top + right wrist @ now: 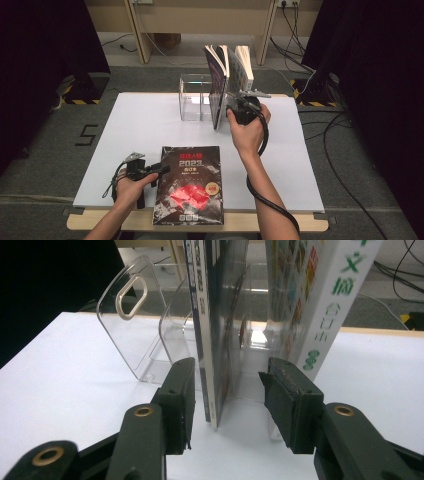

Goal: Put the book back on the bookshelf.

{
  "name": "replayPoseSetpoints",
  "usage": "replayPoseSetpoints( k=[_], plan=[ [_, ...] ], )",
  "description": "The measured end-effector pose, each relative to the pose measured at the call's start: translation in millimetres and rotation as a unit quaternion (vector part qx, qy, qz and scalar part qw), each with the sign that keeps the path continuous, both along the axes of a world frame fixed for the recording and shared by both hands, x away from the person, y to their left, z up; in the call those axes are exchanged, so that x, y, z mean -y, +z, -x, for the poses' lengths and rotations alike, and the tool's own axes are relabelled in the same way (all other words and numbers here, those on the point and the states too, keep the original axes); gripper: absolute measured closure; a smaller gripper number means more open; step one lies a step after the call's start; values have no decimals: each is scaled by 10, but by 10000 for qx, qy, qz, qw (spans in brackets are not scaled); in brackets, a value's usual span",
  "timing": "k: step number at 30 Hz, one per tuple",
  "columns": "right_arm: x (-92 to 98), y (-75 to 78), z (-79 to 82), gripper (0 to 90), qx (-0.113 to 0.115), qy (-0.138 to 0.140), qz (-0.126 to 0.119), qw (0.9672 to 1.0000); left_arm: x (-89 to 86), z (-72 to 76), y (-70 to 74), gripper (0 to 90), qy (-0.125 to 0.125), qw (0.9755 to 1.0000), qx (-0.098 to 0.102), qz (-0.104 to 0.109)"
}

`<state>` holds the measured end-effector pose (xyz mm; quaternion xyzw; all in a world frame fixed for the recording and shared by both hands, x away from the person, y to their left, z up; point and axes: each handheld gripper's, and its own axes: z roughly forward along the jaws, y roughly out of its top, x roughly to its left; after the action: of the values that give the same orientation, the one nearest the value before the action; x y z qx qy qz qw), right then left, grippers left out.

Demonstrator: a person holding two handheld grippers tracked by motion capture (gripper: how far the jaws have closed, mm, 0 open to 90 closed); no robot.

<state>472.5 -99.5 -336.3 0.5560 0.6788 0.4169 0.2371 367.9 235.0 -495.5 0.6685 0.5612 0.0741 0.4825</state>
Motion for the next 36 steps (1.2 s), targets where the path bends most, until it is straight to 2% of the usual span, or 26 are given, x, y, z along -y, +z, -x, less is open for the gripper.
replayPoseSetpoints(
  k=[15,26,32,36],
  plan=[
    [123,-208,134,553,-329,48,-153,9993,-2,2,1,513,10,10000,-25,-4],
    [156,-519,261,556,-709,171,-24,9973,-23,0,13,516,58,10000,-15,-42],
    [150,-707,329,558,-975,247,57,9949,-56,-8,13,524,180,9996,-25,-203],
    [147,-858,382,558,-1165,309,128,9926,-86,-19,11,551,272,9992,-131,-276]
  ],
)
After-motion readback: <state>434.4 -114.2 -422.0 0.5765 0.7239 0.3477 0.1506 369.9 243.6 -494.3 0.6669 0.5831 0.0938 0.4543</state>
